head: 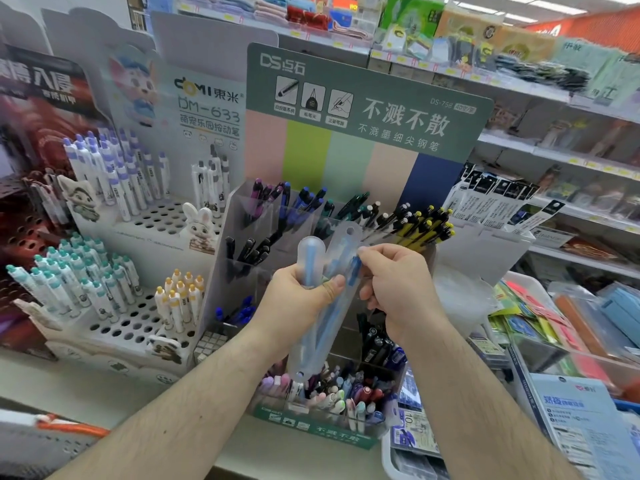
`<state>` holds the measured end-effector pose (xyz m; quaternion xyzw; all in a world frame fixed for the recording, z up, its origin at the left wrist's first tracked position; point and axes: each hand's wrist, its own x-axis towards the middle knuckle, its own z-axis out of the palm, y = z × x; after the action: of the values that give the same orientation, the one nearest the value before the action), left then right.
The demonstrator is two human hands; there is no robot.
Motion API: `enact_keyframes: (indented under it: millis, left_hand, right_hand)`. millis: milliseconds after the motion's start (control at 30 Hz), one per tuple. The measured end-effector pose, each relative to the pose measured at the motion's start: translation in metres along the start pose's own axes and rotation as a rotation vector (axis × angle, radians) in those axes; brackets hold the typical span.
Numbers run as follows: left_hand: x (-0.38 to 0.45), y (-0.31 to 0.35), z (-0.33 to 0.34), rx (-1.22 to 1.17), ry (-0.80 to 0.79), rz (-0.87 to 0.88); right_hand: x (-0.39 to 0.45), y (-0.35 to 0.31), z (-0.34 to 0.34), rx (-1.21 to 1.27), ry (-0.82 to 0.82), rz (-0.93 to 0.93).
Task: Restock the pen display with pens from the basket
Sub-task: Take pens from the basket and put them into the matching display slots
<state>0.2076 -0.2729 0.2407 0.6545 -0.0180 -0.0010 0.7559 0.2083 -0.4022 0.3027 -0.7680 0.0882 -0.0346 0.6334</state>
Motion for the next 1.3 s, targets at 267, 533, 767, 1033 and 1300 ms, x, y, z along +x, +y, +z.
enact_keyframes:
  millis: [267,533,767,1033,1300]
  left_hand:
    - [0.009,0.008,-0.017,-0.114,0.014,-0.032]
    - [0.000,-0.003,-0.039,0.037,-0.249,-0.183]
    - [0.002,-0.014,-0.033,0.104,-0.268,-0.199]
    - [0.002,-0.029,-0.036,-0.016,-0.155,-0.162]
    - [0.003,-0.041,-0.036,-0.005,-0.057,-0.134]
  right_hand:
    - [0.006,-0.006,-0.008,0.102,0.074,0.000]
    - [0.013,-0.014,-0.028,0.465,0.224,0.068]
    - [0.014,-0.006,-0.035,0.488,0.231,0.139]
    - [0.017,-0.006,-0.063,0.246,0.212,0.024]
    - [0.010,0.019,-0.035,-0.185,0.156,-0.094]
